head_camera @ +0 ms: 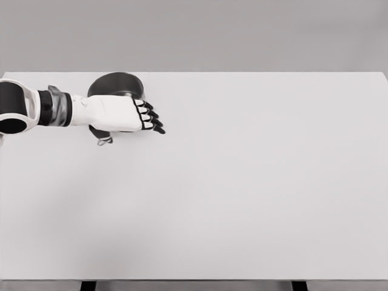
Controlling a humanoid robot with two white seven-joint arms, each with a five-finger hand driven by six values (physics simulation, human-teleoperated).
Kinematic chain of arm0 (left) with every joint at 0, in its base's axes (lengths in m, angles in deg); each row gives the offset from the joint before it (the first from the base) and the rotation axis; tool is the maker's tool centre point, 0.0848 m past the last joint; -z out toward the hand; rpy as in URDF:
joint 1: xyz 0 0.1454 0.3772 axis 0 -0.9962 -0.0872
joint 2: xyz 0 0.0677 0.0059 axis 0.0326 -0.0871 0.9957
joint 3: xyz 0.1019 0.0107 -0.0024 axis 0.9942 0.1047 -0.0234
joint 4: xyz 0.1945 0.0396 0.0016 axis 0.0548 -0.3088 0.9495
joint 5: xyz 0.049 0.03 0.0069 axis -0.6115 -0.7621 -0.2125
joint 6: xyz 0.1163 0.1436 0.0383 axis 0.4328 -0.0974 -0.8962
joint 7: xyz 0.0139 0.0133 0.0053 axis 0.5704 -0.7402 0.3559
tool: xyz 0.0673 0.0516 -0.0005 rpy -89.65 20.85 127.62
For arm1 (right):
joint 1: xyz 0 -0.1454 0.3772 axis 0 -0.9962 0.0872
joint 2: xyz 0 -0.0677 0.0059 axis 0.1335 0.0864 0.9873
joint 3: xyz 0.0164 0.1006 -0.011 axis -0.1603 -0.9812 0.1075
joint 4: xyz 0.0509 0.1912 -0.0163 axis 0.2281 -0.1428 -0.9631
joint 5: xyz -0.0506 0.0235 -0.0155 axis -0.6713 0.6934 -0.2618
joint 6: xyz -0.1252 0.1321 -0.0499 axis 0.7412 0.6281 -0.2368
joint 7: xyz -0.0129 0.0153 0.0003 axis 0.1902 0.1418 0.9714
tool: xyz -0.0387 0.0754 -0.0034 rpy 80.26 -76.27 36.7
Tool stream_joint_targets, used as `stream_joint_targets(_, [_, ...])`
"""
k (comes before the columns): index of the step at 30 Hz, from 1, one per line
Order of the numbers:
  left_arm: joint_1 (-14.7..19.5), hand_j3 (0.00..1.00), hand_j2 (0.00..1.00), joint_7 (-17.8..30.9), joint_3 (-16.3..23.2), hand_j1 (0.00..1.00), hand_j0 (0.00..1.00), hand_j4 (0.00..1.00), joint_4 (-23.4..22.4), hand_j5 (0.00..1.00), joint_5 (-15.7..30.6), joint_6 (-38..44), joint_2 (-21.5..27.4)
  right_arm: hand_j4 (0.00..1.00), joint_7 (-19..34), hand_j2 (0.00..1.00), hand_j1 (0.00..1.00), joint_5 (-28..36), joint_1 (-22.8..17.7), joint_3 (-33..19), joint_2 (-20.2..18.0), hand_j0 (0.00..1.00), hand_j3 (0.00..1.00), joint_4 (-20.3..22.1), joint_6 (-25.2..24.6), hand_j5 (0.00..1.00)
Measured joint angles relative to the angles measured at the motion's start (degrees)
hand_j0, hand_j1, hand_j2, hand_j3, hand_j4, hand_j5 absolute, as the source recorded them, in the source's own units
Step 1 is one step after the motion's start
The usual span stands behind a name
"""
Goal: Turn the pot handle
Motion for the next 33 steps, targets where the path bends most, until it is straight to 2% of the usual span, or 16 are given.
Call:
stream_joint_targets(8, [0.0, 1.0, 1.0, 0.0, 0.0, 1.0, 1.0, 1.0, -1.8, 1.0, -2.0, 0.0, 0.4, 1.0, 0.0, 1.0, 1.0, 0.0, 0.0, 0.0, 0.0, 1.0, 1.0, 0.0, 0.0, 1.0])
stream_joint_targets(17, [0.3, 1.0, 1.0, 0.0, -0.6, 1.0, 1.0, 1.0, -3.3, 1.0, -2.6, 0.0, 3.1, 1.0, 0.0, 1.0, 1.0, 0.0, 0.0, 0.0, 0.0, 1.0, 1.0, 0.0, 0.0, 1.0])
stream_joint_targets(33, [0.9, 1.0, 1.0, 0.0, -1.4, 1.0, 1.0, 1.0, -10.7, 1.0, -2.9, 0.0, 3.3, 1.0, 0.0, 1.0, 1.0, 0.0, 0.0, 0.0, 0.0, 1.0, 1.0, 0.0, 0.0, 1.0])
